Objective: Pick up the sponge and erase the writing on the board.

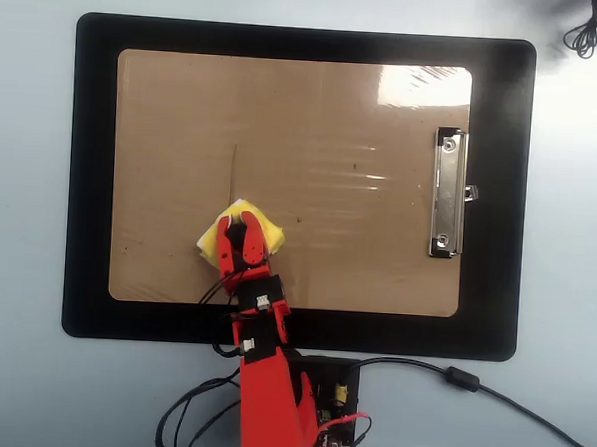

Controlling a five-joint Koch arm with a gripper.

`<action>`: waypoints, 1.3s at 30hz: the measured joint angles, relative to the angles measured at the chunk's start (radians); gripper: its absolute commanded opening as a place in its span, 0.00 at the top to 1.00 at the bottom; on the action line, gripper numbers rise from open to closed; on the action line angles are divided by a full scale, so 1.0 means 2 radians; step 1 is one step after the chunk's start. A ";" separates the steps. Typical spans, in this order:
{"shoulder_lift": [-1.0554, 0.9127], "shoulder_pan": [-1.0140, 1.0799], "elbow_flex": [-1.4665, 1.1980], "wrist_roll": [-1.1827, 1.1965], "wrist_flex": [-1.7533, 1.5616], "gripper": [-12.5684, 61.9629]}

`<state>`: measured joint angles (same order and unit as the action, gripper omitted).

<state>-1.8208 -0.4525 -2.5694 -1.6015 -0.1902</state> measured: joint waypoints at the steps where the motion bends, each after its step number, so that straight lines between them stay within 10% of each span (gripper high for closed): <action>1: -0.001 -0.007 0.001 -0.009 0.011 0.94; 7: 0.233 0.014 0.231 -0.015 -0.013 0.94; 14: -0.060 -0.087 -0.046 -0.059 0.022 0.94; 20: 0.087 -0.068 0.095 -0.052 0.025 0.94; 27: -0.050 0.052 -0.049 0.051 0.018 0.94; 33: 0.146 0.061 0.076 0.095 -0.080 0.94; 39: -0.005 0.021 -0.081 0.060 -0.087 0.94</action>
<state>-1.8300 -0.4111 -2.7305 -1.4818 -0.3651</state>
